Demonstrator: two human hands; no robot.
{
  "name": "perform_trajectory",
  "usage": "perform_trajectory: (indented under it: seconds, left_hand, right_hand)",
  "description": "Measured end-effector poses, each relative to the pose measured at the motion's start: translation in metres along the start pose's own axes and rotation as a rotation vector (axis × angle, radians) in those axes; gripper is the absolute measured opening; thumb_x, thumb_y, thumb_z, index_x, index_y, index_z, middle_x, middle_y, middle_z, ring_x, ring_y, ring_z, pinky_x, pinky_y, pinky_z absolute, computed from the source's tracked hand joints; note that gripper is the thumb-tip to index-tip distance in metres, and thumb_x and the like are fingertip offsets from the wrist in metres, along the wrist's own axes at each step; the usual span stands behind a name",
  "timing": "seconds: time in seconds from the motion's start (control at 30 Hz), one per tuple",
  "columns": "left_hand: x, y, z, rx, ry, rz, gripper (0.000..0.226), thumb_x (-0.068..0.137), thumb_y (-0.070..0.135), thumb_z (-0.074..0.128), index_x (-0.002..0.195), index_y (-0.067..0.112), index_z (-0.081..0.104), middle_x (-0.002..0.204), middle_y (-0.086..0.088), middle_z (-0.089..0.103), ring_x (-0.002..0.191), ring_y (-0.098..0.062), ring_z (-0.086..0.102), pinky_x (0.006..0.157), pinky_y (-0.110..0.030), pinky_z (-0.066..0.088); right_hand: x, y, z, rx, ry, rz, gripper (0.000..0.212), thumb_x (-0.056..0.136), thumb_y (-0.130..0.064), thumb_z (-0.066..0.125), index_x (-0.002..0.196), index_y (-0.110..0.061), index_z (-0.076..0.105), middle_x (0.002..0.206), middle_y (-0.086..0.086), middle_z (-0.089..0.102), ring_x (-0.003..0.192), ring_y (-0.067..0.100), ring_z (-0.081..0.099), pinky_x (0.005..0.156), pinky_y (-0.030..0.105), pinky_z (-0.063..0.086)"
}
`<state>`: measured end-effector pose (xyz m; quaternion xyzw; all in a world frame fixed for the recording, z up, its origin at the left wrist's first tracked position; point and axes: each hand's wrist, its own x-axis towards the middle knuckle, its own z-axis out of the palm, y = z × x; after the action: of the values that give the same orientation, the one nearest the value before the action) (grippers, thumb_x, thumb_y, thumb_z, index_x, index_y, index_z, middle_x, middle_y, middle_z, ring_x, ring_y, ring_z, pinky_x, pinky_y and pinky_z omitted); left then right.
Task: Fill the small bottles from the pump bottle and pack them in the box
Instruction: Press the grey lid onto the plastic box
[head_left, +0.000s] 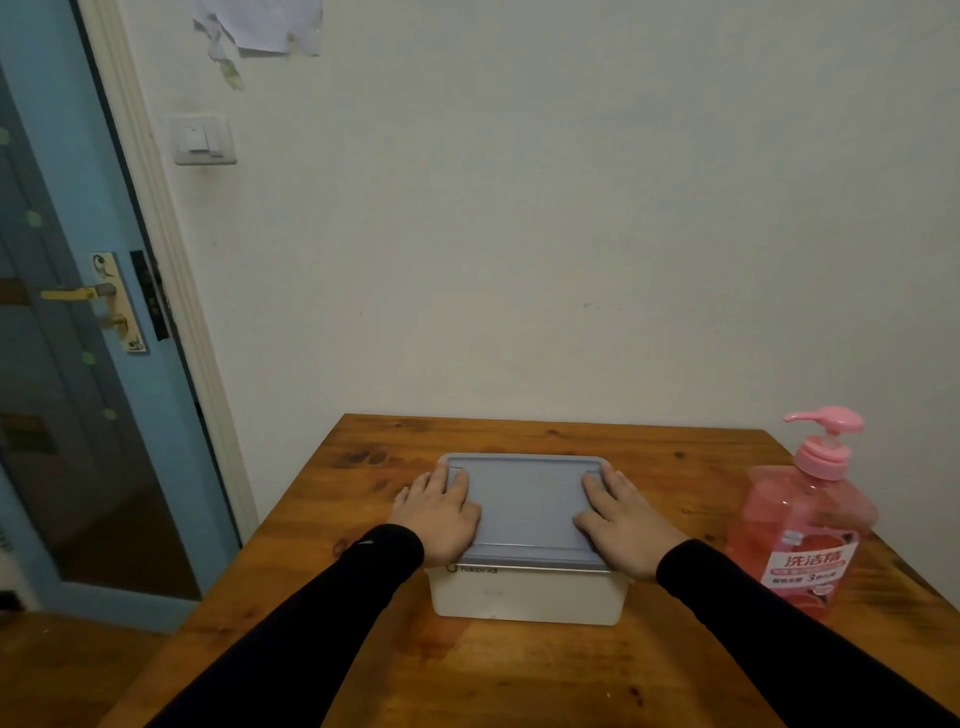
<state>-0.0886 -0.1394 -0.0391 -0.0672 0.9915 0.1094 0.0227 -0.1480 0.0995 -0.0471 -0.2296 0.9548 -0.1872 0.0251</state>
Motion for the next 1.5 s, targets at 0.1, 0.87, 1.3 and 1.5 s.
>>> perform_trajectory:
  seconds: [0.1,0.87,1.3,1.5]
  left_hand:
    - [0.002,0.001,-0.001,0.018,-0.019,-0.004,0.060,0.095,0.045,0.015,0.150,0.022,0.009,0.159,-0.008,-0.006,0.141,-0.029,0.013,0.114,-0.044,0.014]
    - [-0.005,-0.004,0.005,-0.864,0.083,-0.447,0.096,0.063,0.058,0.077,0.133,0.007,0.035,0.116,-0.009,0.056,0.098,-0.025,0.059,0.085,-0.043,0.053]
    - [-0.004,0.005,0.004,-0.488,0.217,-0.376,0.074,0.074,0.063,0.066,0.122,0.010,0.051,0.114,-0.007,0.060,0.094,-0.021,0.059,0.079,-0.032,0.053]
    - [0.000,0.012,0.006,-0.375,0.216,-0.366,0.065,0.083,0.059,0.058,0.124,0.009,0.049,0.106,-0.004,0.062,0.082,-0.016,0.055,0.063,-0.024,0.045]
  right_hand:
    - [0.000,-0.001,0.000,0.014,-0.010,-0.006,0.060,0.101,-0.033,0.035,0.152,-0.014,0.011,0.160,0.006,-0.006,0.146,0.022,-0.007,0.117,0.033,0.001]
    - [-0.013,0.007,-0.007,0.685,0.016,0.404,0.064,0.069,-0.059,0.074,0.109,-0.011,0.063,0.093,0.001,0.069,0.080,0.015,0.067,0.051,0.020,0.049]
    - [-0.018,-0.009,-0.013,0.556,0.126,0.313,0.046,0.076,-0.049,0.074,0.106,-0.017,0.058,0.093,-0.004,0.064,0.080,0.010,0.061,0.054,0.018,0.043]
    - [-0.015,-0.013,-0.011,0.456,0.088,0.337,0.056,0.085,-0.050,0.063,0.121,-0.010,0.051,0.104,0.003,0.062,0.089,0.016,0.059,0.057,0.022,0.043]
